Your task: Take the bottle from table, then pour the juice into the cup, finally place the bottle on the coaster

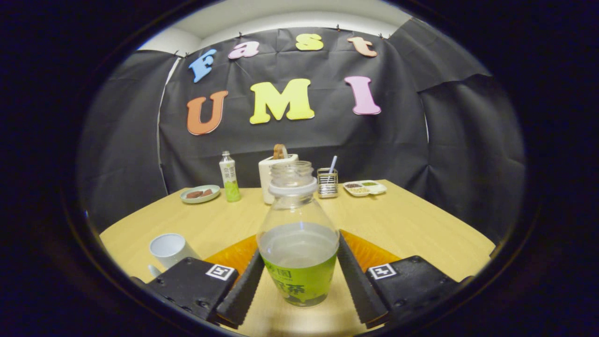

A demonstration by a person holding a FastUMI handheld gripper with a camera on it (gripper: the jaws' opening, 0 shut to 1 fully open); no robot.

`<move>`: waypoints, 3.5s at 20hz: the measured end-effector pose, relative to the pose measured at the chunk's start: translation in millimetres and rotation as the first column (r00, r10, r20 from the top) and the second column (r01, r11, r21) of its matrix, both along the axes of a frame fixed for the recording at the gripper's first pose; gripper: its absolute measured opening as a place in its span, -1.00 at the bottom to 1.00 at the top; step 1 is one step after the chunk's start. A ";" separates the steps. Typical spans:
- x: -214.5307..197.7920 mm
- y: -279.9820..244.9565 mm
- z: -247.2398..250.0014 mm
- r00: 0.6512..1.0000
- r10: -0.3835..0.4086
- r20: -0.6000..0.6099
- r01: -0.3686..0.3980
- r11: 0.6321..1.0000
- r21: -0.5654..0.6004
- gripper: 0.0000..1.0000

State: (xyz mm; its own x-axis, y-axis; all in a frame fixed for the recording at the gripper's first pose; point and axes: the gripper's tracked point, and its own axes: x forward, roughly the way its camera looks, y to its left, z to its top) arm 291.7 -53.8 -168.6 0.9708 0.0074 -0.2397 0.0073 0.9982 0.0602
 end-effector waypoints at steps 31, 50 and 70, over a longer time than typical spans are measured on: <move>-76.2 -25.3 81.7 1.000 -0.008 -0.018 0.000 0.921 -0.389 0.60; -49.1 26.7 129.3 0.979 -0.084 0.186 0.204 0.351 -0.914 0.60; -11.9 84.6 113.9 0.977 0.017 0.212 0.213 -0.098 -0.972 0.60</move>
State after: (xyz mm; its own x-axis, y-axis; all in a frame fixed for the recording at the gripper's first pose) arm 279.8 30.8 -54.7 0.9490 -0.2229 0.2229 0.2200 -0.0381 -0.9748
